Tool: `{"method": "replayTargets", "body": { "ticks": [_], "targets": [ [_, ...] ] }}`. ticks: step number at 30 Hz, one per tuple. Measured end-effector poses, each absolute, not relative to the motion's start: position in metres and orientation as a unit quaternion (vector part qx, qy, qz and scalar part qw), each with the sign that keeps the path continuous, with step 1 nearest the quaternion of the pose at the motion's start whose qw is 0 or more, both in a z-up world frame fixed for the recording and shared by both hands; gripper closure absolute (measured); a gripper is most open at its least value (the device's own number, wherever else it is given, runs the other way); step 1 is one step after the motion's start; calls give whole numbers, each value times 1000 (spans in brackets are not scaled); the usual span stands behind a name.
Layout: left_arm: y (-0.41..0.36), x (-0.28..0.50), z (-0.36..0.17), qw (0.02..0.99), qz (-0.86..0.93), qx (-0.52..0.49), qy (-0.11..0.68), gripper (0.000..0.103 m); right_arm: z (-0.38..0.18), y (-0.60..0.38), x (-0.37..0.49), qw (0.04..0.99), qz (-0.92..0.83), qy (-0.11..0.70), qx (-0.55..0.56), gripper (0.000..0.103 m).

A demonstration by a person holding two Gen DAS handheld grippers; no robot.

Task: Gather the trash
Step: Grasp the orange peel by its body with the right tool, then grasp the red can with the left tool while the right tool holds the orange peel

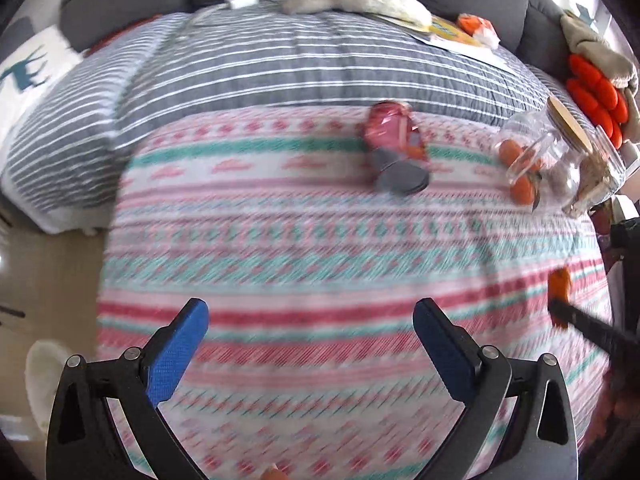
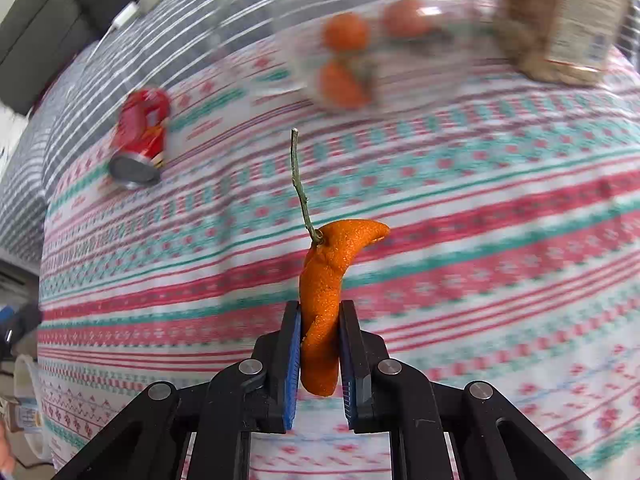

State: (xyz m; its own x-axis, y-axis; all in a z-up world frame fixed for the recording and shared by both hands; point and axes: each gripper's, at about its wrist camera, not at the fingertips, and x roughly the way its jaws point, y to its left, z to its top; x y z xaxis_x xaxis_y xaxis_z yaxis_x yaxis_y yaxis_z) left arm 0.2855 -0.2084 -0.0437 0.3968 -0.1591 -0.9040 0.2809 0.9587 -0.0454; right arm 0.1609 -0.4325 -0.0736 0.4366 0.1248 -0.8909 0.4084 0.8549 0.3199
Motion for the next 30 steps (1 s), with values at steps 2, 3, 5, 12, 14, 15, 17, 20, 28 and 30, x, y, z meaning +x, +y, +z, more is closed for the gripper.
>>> {"method": "replayTargets", "body": {
  "ticks": [2,3,5,12,14,15,17,20,28,30],
  "targets": [
    [-230,302,-47,832,-134,51,536,0,-73,-446,154,807,-94,519,266,89],
    [-237,309,-48,831,-135,43,538,0,-73,-451,153,806,-98,518,270,89],
    [-251,326,-53,830,-134,21,541,2,-75,-461,149,803,-105,518,274,89],
    [-274,360,-72,834,-140,-4,534,18,-80,-479,147,801,-106,519,281,89],
    [-287,363,-72,840,-154,2,521,18,-81,-482,145,800,-106,520,278,89],
    [-293,364,-73,839,-159,5,520,18,-81,-484,143,800,-107,522,276,89],
    [-303,368,-74,842,-163,9,514,18,-82,-485,143,799,-109,523,276,88],
    [-315,376,-79,839,-157,14,521,21,-83,-487,140,799,-109,524,276,88],
    [-314,363,-87,824,-146,25,547,43,-67,-486,123,806,-112,517,265,88],
    [-307,349,-83,823,-148,37,547,43,-61,-482,119,806,-111,517,266,88]
  ]
}}
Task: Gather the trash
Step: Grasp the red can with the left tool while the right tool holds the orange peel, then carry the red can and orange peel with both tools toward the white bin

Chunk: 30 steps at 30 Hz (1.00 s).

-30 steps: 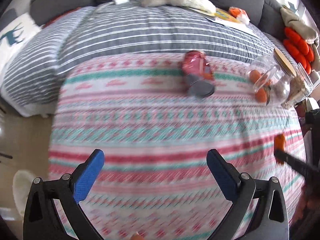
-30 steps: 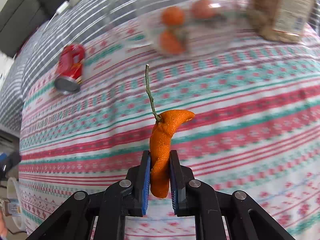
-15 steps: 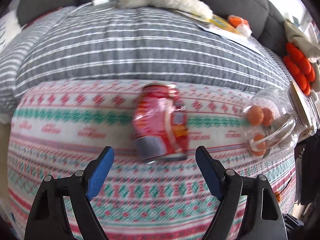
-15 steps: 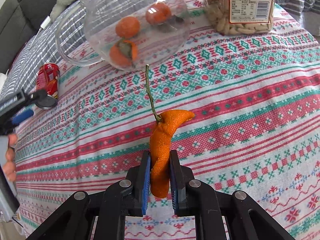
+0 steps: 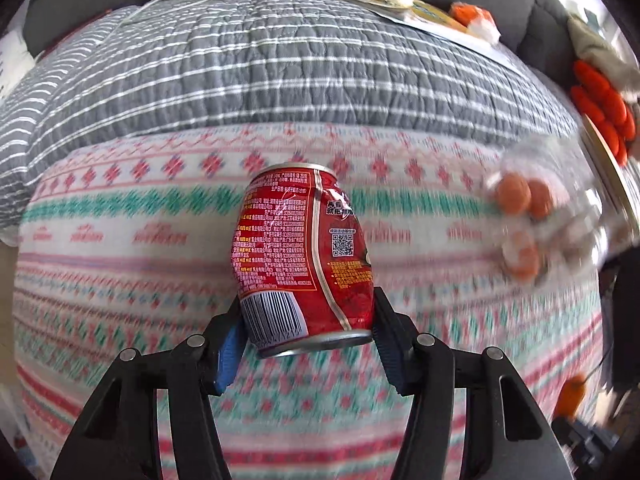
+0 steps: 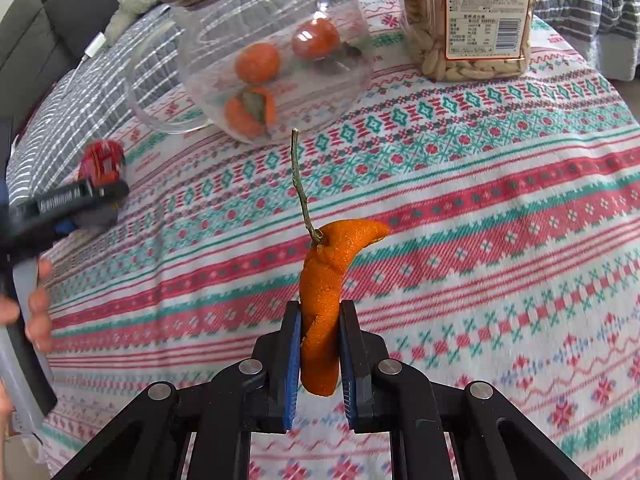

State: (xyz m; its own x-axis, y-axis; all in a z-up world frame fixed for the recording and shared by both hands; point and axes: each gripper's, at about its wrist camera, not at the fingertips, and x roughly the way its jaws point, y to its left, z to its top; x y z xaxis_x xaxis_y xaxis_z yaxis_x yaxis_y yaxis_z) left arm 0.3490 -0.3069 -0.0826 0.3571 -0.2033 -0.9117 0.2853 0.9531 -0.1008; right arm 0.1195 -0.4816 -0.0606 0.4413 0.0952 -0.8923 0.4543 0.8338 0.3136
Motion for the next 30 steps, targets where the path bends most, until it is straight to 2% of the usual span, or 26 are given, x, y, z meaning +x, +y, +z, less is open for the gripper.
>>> {"method": "replayTargets", "body": {
  "ticks": [18,30],
  "targets": [
    [-161,191,-13,832,-194,-7,520,43,17,-385,71,858,-55,478,178,88],
    [-58,135,11,848,-185,-64,493,43,24,-316,72,866,2,481,133,88]
  ]
}}
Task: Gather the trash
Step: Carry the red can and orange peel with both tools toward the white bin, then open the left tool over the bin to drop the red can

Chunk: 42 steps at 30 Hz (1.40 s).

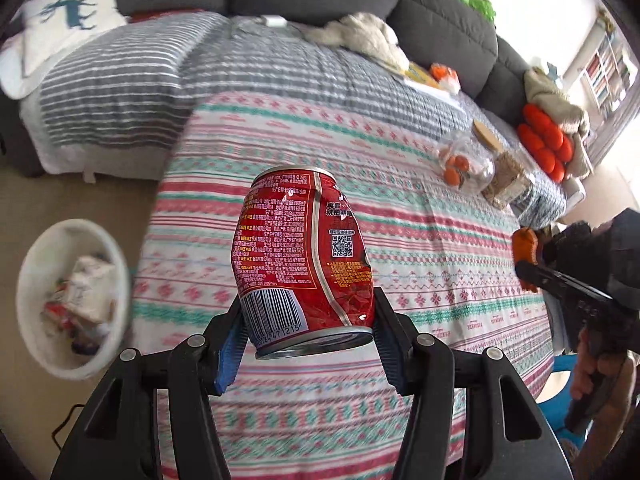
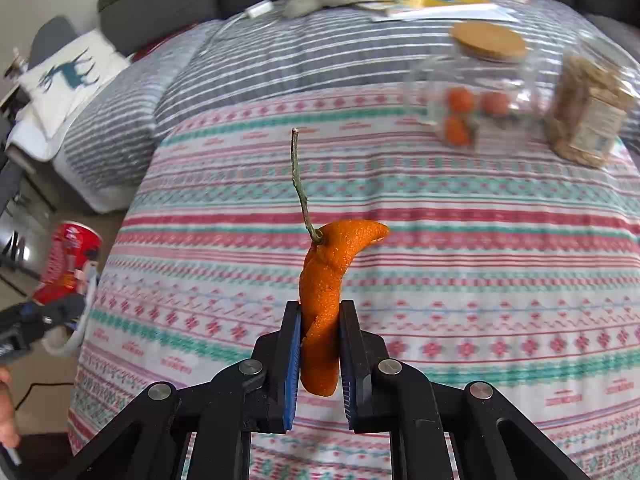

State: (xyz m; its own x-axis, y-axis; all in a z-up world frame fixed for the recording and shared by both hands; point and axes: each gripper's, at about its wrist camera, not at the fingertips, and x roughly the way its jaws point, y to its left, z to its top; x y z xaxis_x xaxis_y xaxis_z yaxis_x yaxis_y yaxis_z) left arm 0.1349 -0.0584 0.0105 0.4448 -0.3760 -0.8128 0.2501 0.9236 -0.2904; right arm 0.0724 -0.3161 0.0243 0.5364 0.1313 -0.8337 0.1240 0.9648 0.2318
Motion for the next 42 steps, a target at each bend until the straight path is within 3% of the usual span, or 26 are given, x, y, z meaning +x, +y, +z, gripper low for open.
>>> {"method": "replayTargets", "body": {
  "ticks": [8,17,30,33,34,35,42],
  "targets": [
    [44,121,25,868,-127,-110,466,43,22,-256,96,869,46,483,101,88],
    [151,154,-28,852,-21,-107,511,43,12,-187,123,861,85,496,75,88],
    [187,192,-84,828,-18,-118,549,43,5,-139,139,854,112,503,66,88],
    [187,191,-85,822,-18,-126,555,30,9,-124,141,857,123,497,61,88],
    [187,188,-82,826,-14,-124,550,19,10,-121,140,858,126,495,59,88],
    [187,183,-77,832,-10,-118,542,15,14,-114,140,859,132,491,58,88],
    [208,152,-59,838,44,-88,537,11,29,-53,150,853,177,487,61,88]
  ]
}}
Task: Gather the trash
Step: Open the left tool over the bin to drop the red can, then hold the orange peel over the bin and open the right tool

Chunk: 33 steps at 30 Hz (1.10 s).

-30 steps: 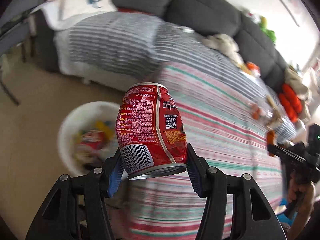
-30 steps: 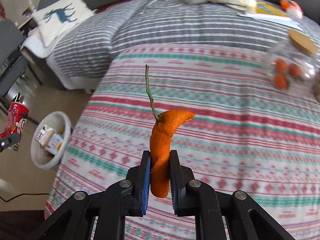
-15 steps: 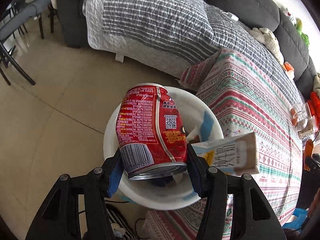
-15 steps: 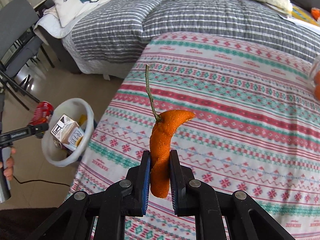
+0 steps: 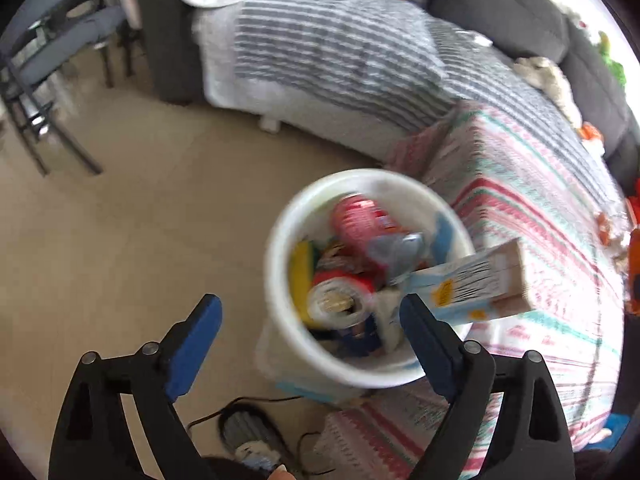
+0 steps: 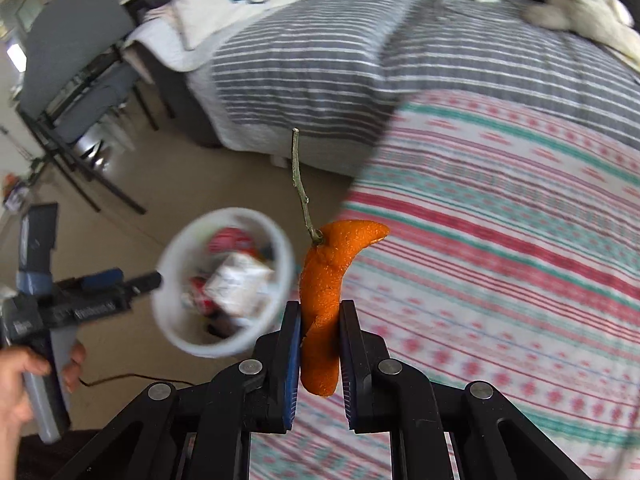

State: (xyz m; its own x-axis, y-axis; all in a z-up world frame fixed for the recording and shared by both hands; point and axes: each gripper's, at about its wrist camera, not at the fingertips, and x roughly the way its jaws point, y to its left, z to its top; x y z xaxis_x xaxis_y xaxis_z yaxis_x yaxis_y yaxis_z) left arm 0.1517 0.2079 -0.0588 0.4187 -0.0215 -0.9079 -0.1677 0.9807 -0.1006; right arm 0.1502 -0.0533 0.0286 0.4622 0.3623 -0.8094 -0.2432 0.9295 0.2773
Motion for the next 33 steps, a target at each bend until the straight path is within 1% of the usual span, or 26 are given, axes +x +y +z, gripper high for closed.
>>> {"method": "replayTargets", "body": {
  "ticks": [3,5,8,10,15,19,20,22,23,24,25,26,30,32,33],
  "targets": [
    [224,136,-56,835,67,-84,539,10,34,-10,162,848,205,486,52,88],
    [233,126,-54,835,71,-74,541,7,33,22,172,844,221,488,41,88],
    [239,114,-49,839,73,-49,538,3,22,61,185,836,232,497,28,88],
    [242,109,-47,841,78,-37,534,3,8,84,194,827,237,509,23,88],
    [255,105,-46,843,86,-35,530,3,-29,110,213,809,223,543,25,88],
    [260,104,-48,840,89,-38,533,3,-44,120,221,802,218,556,32,87],
    [261,104,-49,840,90,-38,534,3,-46,122,223,800,218,558,34,84],
    [262,104,-50,838,92,-40,536,3,-50,124,226,797,217,562,43,82],
    [264,103,-50,838,92,-42,536,3,-50,123,227,795,218,564,49,70],
    [264,102,-50,838,94,-42,535,3,-49,122,227,794,219,564,56,61],
    [264,102,-50,838,95,-42,535,3,-47,120,227,795,218,563,63,47],
    [264,102,-50,839,95,-42,535,3,-42,116,224,799,213,558,69,44],
    [257,99,-48,842,91,-37,530,3,-21,99,213,812,206,542,68,44],
    [249,96,-45,847,88,-30,523,3,-5,82,201,823,200,527,68,34],
    [244,94,-43,850,85,-26,520,3,1,75,195,827,198,521,69,32]
  ]
}}
